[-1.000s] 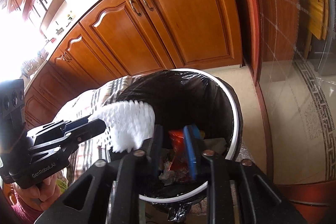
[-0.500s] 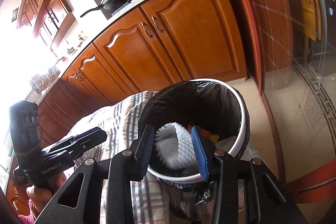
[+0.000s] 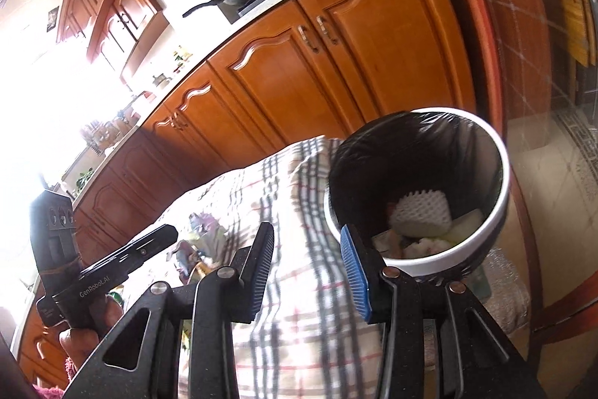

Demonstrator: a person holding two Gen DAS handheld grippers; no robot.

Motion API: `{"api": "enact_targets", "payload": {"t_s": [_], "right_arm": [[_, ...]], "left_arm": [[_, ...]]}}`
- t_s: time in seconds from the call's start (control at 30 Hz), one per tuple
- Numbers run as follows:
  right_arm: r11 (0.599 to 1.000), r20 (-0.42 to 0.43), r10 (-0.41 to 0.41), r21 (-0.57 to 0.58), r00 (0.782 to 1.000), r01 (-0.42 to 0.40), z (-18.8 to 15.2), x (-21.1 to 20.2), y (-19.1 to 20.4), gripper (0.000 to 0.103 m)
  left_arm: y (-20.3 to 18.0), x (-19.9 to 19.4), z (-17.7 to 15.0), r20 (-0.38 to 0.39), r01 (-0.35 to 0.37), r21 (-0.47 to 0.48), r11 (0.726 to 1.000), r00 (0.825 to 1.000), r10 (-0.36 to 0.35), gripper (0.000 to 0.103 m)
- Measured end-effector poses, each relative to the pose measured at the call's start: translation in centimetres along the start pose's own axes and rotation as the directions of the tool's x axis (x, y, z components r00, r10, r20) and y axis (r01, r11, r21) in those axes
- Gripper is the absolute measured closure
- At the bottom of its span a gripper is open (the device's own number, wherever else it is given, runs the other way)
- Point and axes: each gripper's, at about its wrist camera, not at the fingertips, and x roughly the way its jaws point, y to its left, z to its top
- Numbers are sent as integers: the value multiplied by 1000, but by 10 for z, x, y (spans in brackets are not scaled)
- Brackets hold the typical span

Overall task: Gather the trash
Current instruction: 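Move both open tools from the bin back over the table, then grasp the crumpled white-blue wrapper with the left tool while the right tool grasps crumpled silver foil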

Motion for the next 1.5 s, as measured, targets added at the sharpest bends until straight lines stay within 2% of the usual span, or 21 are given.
{"api": "enact_targets", "payload": {"t_s": [0.3, 0.57, 0.77, 0.9, 1.07, 1.2, 1.37, 1.47, 1.5], "right_arm": [[996, -83, 72, -48, 994, -76, -25, 36, 45, 63], [990, -152, 110, -74, 982, -122, -47, 60, 76, 63], [985, -182, 129, -92, 975, -147, -45, 77, 92, 63], [982, -188, 151, -84, 970, -169, -31, 89, 96, 63], [977, -231, 189, -53, 955, -206, -11, 123, 99, 63], [967, -288, 238, -18, 927, -254, -1, 160, 102, 63], [965, -339, 257, 32, 905, -262, 4, 202, 99, 63], [960, -377, 278, 77, 884, -269, 0, 221, 93, 63], [958, -386, 285, 86, 878, -273, -1, 224, 91, 64]], "left_arm": [[42, -49, -31, 12, -82, -90, 993, 996, 83, 62], [56, -61, -41, 2, -100, -120, 988, 995, 101, 60], [61, -48, -31, -29, -94, -98, 991, 995, 92, 59], [68, -30, -20, -53, -95, -75, 993, 994, 91, 59], [73, -3, -10, -94, -91, -57, 994, 992, 86, 59], [79, 16, -3, -120, -69, -63, 996, 991, 62, 54], [82, 39, 3, -152, -74, -42, 996, 986, 67, 54], [85, 51, 4, -172, -78, -38, 996, 983, 70, 55], [86, 53, 4, -171, -71, -44, 997, 983, 62, 58]]}}
